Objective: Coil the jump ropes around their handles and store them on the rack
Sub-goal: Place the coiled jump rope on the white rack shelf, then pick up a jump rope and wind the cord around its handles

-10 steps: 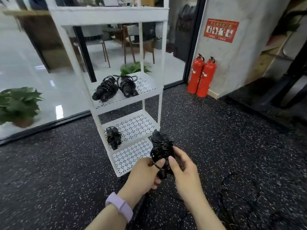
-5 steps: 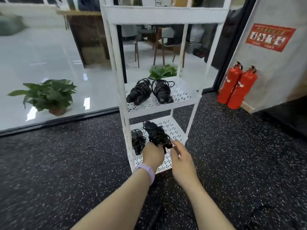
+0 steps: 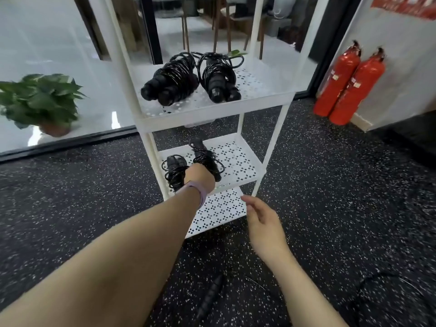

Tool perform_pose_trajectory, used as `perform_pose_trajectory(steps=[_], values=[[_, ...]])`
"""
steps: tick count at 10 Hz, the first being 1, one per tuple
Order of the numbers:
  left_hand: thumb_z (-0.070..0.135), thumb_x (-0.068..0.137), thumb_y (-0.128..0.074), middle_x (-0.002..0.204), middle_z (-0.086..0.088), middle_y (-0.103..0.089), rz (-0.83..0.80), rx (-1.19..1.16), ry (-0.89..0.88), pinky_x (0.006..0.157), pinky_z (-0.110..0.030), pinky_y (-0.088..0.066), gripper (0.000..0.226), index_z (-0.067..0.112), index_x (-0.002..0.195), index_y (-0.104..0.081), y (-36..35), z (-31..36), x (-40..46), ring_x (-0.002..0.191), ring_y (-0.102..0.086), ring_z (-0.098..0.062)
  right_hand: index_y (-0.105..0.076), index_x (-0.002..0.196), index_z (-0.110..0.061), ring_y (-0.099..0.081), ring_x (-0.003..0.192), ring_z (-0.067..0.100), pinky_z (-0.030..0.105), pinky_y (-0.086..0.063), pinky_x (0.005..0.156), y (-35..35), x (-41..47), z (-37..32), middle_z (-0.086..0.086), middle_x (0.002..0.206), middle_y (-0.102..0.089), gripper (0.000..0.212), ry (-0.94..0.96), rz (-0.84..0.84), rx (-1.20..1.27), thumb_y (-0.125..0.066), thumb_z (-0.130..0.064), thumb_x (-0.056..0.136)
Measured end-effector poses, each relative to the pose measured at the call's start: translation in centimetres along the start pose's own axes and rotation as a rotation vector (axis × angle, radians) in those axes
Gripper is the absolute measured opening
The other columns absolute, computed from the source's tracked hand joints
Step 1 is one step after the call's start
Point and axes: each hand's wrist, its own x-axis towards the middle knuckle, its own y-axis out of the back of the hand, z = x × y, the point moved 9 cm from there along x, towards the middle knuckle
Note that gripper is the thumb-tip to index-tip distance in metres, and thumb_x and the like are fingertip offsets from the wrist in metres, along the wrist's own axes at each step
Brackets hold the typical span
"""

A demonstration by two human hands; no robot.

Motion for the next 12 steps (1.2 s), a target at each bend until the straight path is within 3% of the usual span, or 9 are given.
perform_pose_trajectory(steps=[1,2,3,4,5,6,9,10,12], values=[[0.01,0.099,-0.054,0.116,-0.02,-0.068,-0.017,0.038,-0.006,0.088,-0.038,-0.052,0.028,-0.003,0.12,-0.067,-0.8,0.1,0.6,0.104,-0.067,-0.036,-0.061,0.124,-0.039,-0.059,0.117,0.006,0.012,-0.044,0.095,-0.3,0.6,1.7,-0.015,0.136,-0.059,0.031,-0.017,0.003,0.034,-0.044,-0.017,0.11],[0.014,0.103,-0.054,0.092,-0.007,-0.061,-0.099,0.254,-0.05,0.072,-0.03,-0.048,0.021,0.011,0.114,-0.07,-1.8,0.3,0.1,0.074,-0.059,-0.023,-0.062,0.127,-0.036,-0.044,0.075,-0.006,0.02,-0.042,0.072,-1.0,1.4,2.7,-0.005,0.138,-0.063,0.03,-0.029,0.014,0.048,-0.043,-0.019,0.111],[0.013,0.099,-0.057,0.107,-0.019,-0.07,-0.01,0.1,0.004,0.083,-0.04,-0.057,0.024,-0.002,0.114,-0.068,-1.6,-0.8,0.3,0.099,-0.069,-0.035,-0.062,0.132,-0.03,-0.058,0.075,-0.005,0.01,-0.04,0.068,-1.2,2.2,2.5,-0.004,0.137,-0.064,0.031,-0.002,0.024,0.023,-0.043,-0.02,0.111],[0.005,0.098,-0.053,0.099,-0.017,-0.069,0.026,0.097,0.041,0.069,-0.037,-0.058,0.021,-0.005,0.11,-0.067,-1.0,-1.3,-1.1,0.085,-0.068,-0.032,-0.063,0.133,-0.028,-0.059,0.123,0.004,0.01,-0.041,0.097,-1.2,2.2,1.6,-0.007,0.14,-0.061,0.031,0.018,0.025,0.008,-0.044,-0.019,0.111],[0.002,0.095,-0.045,0.12,-0.016,-0.053,0.251,0.085,-0.1,0.063,-0.041,-0.05,0.025,0.0,0.117,-0.056,1.3,0.3,-4.0,0.08,-0.058,-0.031,-0.063,0.134,-0.024,-0.059,0.122,0.009,0.029,-0.047,0.105,0.0,1.9,0.4,-0.002,0.139,-0.063,0.031,0.036,0.044,-0.001,-0.044,-0.018,0.11],[0.014,0.097,-0.049,0.117,-0.012,-0.049,0.416,0.069,-0.439,0.059,-0.041,-0.048,0.013,0.007,0.107,-0.051,2.6,2.6,-7.6,0.075,-0.056,-0.03,-0.061,0.136,-0.022,-0.048,0.08,-0.007,0.016,-0.042,0.067,2.5,0.5,-0.1,0.006,0.128,-0.068,0.031,0.054,0.049,-0.052,-0.046,-0.018,0.109],[0.034,0.103,-0.045,0.074,-0.001,-0.052,0.054,0.306,-0.809,0.05,-0.033,-0.041,0.032,0.014,0.078,-0.05,-13.5,-2.1,-15.5,0.056,-0.053,-0.027,-0.066,0.117,-0.02,-0.046,0.065,-0.005,0.011,-0.035,0.061,11.0,-10.2,11.4,-0.008,0.092,-0.061,0.02,-0.132,0.187,-0.167,-0.05,-0.014,0.106],[0.042,0.099,-0.051,0.075,-0.001,-0.056,-0.14,0.422,-0.594,0.055,-0.035,-0.045,0.034,0.016,0.076,-0.051,-19.2,-9.0,-15.1,0.066,-0.061,-0.031,-0.066,0.111,-0.025,-0.048,0.052,-0.004,0.01,-0.034,0.05,11.1,-13.0,17.1,-0.011,0.084,-0.06,0.018,-0.218,0.235,-0.113,-0.05,-0.017,0.106],[0.063,0.078,-0.078,0.135,-0.02,-0.052,-0.428,0.561,0.0,0.093,-0.046,-0.053,0.09,0.007,0.138,-0.041,-25.6,-25.7,-14.2,0.119,-0.058,-0.041,-0.065,0.103,-0.034,-0.05,0.053,-0.001,0.014,-0.038,0.048,5.9,-15.3,25.4,-0.003,0.088,-0.067,0.021,-0.329,0.157,-0.046,-0.051,-0.018,0.105]])
